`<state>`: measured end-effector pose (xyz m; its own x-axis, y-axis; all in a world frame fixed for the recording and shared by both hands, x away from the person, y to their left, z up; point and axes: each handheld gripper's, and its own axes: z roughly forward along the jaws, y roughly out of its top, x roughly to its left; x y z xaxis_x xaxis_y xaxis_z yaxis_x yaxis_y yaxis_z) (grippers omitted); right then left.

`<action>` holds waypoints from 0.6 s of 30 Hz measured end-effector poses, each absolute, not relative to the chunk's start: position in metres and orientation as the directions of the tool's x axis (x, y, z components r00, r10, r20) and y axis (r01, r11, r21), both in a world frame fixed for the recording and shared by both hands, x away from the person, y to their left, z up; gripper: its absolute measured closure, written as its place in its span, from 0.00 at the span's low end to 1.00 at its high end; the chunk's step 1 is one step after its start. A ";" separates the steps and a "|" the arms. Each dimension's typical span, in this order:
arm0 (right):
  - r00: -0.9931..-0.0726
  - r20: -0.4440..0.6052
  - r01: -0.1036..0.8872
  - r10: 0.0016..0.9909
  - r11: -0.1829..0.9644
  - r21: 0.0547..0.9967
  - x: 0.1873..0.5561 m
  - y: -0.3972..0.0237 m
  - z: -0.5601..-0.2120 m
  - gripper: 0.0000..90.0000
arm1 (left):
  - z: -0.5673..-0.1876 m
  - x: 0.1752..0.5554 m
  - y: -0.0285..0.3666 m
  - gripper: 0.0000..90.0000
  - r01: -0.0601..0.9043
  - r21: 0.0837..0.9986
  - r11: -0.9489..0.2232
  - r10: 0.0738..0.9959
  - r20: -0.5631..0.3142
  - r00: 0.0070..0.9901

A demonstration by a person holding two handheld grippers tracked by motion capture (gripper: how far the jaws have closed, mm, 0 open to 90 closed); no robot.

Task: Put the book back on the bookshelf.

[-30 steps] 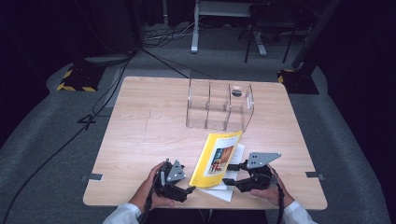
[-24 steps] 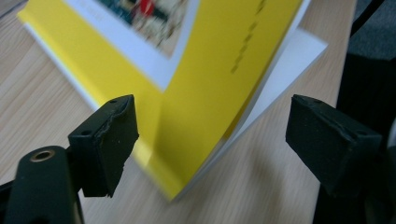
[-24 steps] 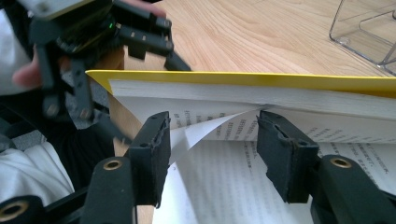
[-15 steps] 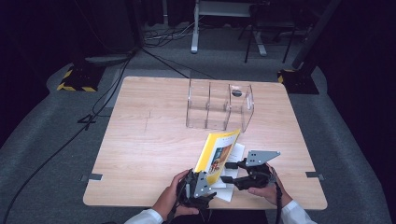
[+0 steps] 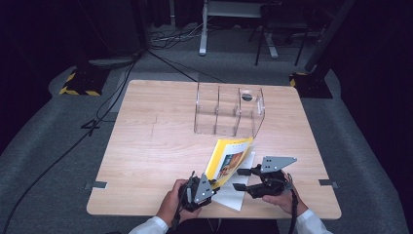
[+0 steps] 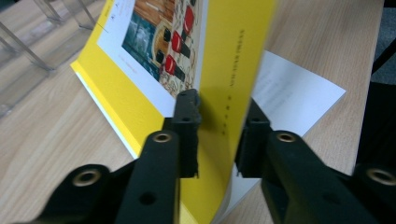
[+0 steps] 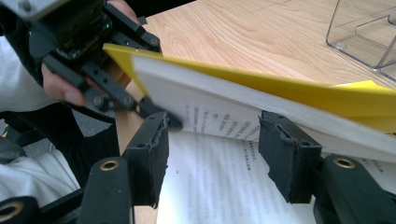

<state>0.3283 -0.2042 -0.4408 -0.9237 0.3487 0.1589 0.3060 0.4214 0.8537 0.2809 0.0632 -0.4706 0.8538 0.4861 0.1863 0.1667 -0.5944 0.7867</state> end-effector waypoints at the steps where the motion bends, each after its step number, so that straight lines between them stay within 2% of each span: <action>1: -0.924 0.152 0.301 0.351 0.422 0.855 0.327 -0.205 -0.440 0.47 | -0.470 0.281 0.064 0.87 0.159 0.784 -0.601 0.476 0.190 0.859; 7: -0.932 0.103 0.247 0.348 0.402 0.882 0.324 -0.214 -0.431 0.44 | -0.468 0.283 0.069 0.93 0.159 0.771 -0.617 0.466 0.195 0.863; 14: -0.939 -0.002 0.148 0.343 0.410 0.900 0.324 -0.214 -0.417 0.38 | -0.466 0.292 0.092 0.93 0.176 0.772 -0.610 0.434 0.140 0.890; 18: -0.944 -0.059 0.101 0.325 0.454 0.885 0.333 -0.200 -0.411 0.39 | -0.465 0.295 0.105 0.93 0.183 0.772 -0.609 0.424 0.122 0.897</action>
<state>0.3331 -0.2000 -0.4106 -0.9438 0.3253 -0.0590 0.1013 0.4542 0.8851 0.2952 0.1051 -0.4652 0.8972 0.4244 0.1220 0.1831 -0.6090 0.7717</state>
